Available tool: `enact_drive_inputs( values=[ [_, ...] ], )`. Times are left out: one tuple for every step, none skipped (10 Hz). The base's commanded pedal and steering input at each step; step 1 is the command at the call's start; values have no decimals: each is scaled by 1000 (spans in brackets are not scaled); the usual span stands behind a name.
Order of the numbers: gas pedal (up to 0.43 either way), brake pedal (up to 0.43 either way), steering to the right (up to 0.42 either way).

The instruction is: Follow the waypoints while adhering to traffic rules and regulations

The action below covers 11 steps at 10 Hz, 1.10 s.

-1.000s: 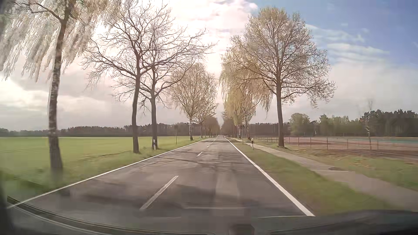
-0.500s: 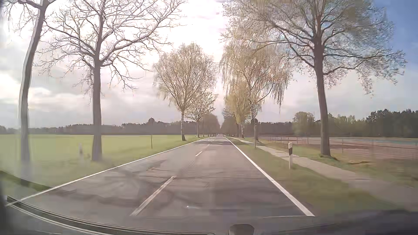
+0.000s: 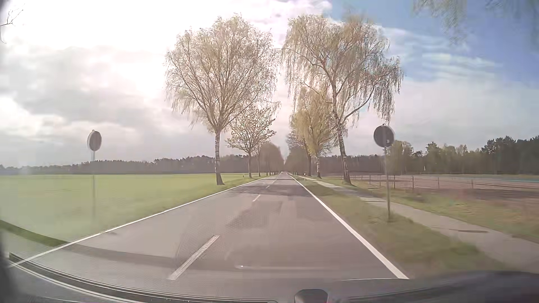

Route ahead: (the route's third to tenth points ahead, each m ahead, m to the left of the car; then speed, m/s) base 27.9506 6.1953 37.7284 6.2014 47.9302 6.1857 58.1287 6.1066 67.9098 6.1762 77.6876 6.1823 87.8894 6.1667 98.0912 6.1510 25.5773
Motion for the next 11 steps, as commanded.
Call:
enact_drive_inputs(
  values=[
    [197,0,1],
    [197,0,1],
    [220,0,1],
    [228,0,1],
    [228,0,1],
    [240,0,0],
    [240,0,-1],
    [240,0,-2],
    [240,0,-2],
    [240,0,-2],
    [240,0,-1]
  ],
)
